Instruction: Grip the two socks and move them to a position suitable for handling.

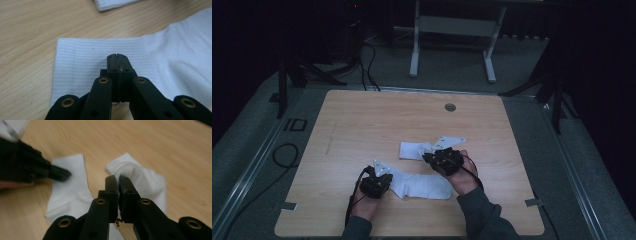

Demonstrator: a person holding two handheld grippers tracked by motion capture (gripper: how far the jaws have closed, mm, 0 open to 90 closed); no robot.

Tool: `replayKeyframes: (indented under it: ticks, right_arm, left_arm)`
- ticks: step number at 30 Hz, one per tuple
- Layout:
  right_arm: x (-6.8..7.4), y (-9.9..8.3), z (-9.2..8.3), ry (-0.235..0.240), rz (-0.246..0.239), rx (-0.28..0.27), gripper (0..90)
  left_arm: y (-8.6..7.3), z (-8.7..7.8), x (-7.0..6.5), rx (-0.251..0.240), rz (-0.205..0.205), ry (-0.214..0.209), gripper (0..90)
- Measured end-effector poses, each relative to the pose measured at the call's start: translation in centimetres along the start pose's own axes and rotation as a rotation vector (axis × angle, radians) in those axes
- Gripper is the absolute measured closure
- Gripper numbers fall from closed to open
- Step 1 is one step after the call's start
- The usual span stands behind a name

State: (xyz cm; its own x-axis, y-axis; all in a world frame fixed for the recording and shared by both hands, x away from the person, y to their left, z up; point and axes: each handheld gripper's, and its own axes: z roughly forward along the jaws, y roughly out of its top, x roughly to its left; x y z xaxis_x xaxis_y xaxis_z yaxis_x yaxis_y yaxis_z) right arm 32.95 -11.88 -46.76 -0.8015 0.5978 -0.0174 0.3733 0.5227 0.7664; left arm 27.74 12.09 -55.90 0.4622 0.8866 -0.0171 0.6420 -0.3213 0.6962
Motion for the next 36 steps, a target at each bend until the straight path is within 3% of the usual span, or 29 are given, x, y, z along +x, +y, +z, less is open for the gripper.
replayKeyframes:
  ticks: [6, 13, 24, 36]
  right_arm:
    - [-0.6, 0.8, -1.8, -0.026, 0.007, -0.047, 86.0]
    - [-2.1, 0.4, -2.7, -0.067, 0.037, -0.052, 85.9]
    - [-5.2, -2.7, -4.7, -0.151, 0.104, -0.014, 85.8]
    - [-7.5, -5.8, -6.2, -0.186, 0.185, 0.026, 85.8]
  left_arm:
    - [0.0, 0.0, 0.0, -0.002, 0.0, 0.0, 89.5]
    - [0.0, 0.0, 0.0, 0.0, 0.002, 0.001, 89.5]
    - [0.0, 0.0, 0.0, -0.002, 0.001, 0.001, 89.5]
    - [0.0, 0.0, 0.0, -0.001, 0.002, 0.0, 89.5]
